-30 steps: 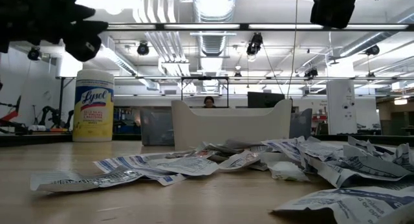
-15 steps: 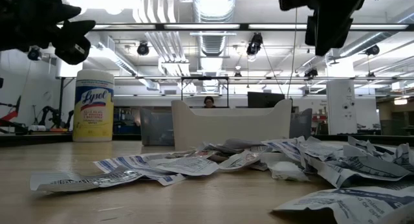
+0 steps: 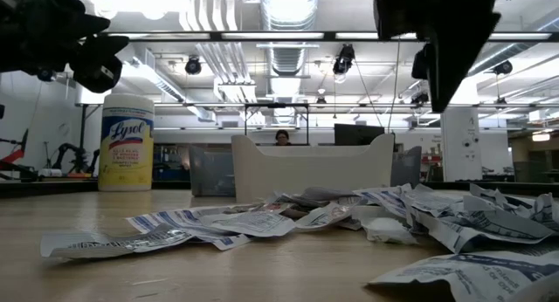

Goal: Pick & Place First Aid Supplies
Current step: Put the alcohol pad into the left black bin

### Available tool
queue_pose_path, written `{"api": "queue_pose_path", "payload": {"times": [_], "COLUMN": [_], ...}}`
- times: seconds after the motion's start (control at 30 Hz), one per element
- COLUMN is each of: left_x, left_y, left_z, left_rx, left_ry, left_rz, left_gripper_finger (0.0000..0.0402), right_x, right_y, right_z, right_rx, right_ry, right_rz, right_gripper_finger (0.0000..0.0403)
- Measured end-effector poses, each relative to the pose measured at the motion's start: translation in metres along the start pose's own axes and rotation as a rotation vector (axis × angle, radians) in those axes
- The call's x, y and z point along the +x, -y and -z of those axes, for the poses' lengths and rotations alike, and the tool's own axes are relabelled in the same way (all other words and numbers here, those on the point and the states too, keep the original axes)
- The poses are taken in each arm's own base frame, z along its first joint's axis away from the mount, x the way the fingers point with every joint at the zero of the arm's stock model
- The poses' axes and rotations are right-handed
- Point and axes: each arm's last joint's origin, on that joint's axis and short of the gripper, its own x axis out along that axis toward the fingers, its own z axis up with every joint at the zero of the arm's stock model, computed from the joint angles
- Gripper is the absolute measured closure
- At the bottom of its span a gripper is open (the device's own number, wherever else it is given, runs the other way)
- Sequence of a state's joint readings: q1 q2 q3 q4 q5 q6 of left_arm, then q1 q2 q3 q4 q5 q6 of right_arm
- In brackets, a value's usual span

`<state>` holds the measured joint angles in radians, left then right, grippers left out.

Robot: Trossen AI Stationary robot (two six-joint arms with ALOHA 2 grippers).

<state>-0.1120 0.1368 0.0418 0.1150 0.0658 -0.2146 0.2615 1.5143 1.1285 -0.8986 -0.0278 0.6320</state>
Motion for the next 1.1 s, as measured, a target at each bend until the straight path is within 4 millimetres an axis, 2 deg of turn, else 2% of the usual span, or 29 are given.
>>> {"api": "queue_pose_path", "payload": {"times": [0.3, 0.53, 1.1], "left_x": [0.0, 0.0, 0.0], "left_y": [-0.001, -0.001, -0.001], "left_z": [0.004, 0.006, 0.006], "left_rx": [-0.018, -0.052, -0.059], "left_ry": [-0.04, -0.062, -0.06], "left_rz": [-0.009, -0.015, -0.015], "left_gripper_finger": [0.0266, 0.0266, 0.0266], "right_x": [0.032, 0.047, 0.093], "right_y": [0.009, 0.012, 0.016], "right_z": [0.01, 0.014, 0.017], "right_rx": [-0.003, 0.024, 0.138], "right_ry": [0.005, 0.061, -0.008], "right_rz": [0.002, -0.04, 0.043], "right_gripper_finger": [0.0219, 0.0218, 0.0218]}}
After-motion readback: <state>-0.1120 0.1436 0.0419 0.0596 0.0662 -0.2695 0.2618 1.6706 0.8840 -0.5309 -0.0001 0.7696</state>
